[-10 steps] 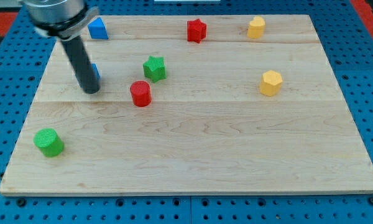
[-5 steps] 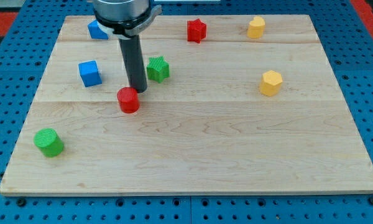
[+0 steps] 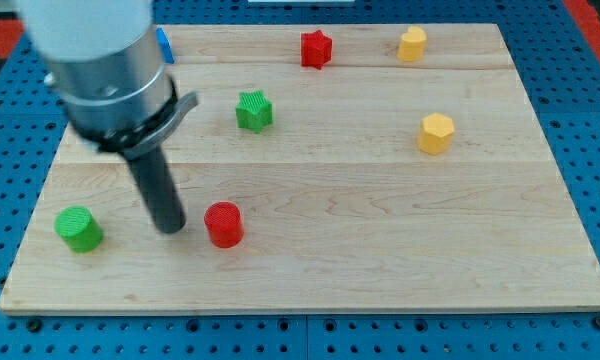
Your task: Separate the red circle from the green star
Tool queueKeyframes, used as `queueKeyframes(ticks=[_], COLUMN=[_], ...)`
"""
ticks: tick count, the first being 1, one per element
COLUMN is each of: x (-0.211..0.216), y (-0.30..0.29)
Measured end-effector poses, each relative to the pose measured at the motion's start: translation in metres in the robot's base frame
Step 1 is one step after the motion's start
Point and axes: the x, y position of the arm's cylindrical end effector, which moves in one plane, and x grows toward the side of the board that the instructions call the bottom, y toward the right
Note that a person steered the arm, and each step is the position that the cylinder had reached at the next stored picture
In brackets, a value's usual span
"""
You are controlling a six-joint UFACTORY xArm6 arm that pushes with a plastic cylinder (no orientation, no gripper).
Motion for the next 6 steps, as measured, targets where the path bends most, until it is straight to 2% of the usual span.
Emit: queueKeyframes(ticks=[1, 2, 4, 5, 6], x=[0.007, 0.002, -0.017, -0.018, -0.023], y=[0.019, 0.009, 0.016, 0.09, 0.107])
